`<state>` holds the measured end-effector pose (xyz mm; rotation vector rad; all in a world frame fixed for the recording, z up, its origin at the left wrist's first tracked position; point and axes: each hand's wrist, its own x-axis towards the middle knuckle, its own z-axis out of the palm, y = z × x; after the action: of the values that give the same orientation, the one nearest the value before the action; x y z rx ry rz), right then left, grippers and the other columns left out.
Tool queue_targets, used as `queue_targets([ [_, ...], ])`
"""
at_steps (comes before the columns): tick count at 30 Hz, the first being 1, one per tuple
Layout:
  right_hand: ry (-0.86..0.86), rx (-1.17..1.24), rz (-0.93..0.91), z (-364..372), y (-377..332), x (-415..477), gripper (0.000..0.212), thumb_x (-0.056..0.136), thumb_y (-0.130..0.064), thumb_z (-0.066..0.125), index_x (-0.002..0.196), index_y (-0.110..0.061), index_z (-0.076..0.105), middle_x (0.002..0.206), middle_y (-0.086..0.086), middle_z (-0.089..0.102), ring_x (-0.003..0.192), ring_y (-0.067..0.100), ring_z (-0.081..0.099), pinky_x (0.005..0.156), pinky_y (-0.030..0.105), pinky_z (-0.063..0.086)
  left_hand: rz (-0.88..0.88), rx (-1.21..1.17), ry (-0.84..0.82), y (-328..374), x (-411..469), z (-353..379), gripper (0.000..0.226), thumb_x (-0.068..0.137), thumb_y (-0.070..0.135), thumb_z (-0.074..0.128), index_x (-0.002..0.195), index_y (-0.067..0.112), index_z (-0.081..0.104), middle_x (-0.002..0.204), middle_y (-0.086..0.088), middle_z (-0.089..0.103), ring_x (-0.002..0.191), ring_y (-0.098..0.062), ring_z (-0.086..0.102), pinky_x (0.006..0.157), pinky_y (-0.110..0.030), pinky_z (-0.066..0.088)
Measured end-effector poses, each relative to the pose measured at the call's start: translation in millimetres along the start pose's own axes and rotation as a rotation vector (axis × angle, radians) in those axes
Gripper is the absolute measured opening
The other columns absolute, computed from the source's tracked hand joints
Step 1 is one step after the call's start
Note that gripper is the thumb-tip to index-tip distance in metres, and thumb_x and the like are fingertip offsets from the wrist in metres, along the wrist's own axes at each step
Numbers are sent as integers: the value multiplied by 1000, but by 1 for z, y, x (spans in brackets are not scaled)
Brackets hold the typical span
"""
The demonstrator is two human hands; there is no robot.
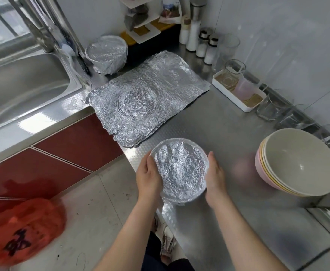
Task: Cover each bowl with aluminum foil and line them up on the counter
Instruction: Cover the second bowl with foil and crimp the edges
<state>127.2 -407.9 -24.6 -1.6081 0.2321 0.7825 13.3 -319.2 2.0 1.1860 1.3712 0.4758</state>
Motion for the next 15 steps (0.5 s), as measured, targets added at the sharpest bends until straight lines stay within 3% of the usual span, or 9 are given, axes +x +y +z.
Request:
queue_targets([
  [3,-12,-68,-21,4,-10,3,53,97,-50,45,128,-10,58,129,5,61,119,22,56,107,41,42,2,-82,98,-4,-6,5,55,88,62,38,131,33,55,134,-31,45,124,-54,41,99,-72,33],
  [5,-5,-104,-47,6,-13,4,52,99,-47,43,131,-7,56,131,6,59,122,22,53,108,39,40,8,-77,133,-16,0,9,63,79,70,36,129,37,55,133,-32,43,123,-56,39,96,-75,33],
  [9,-70,-96,-83,1,-17,6,44,101,-40,42,126,-8,59,120,0,62,114,17,57,104,34,43,-29,-90,110,4,-8,5,45,96,48,38,133,27,55,133,-27,51,126,-47,45,104,-63,37],
  [11,-104,-149,-212,-2,-20,8,31,102,-30,45,114,-11,66,114,4,68,105,15,62,100,35,47,-21,-92,113,7,-7,2,40,103,34,36,138,23,51,135,-18,55,128,-36,48,109,-54,37],
  [15,-55,-456,-481,-7,-27,13,18,94,-14,58,100,-16,74,97,8,71,87,11,61,83,25,47,50,-16,76,6,-10,1,41,104,31,35,142,22,47,135,-8,58,127,-27,51,109,-48,38],
])
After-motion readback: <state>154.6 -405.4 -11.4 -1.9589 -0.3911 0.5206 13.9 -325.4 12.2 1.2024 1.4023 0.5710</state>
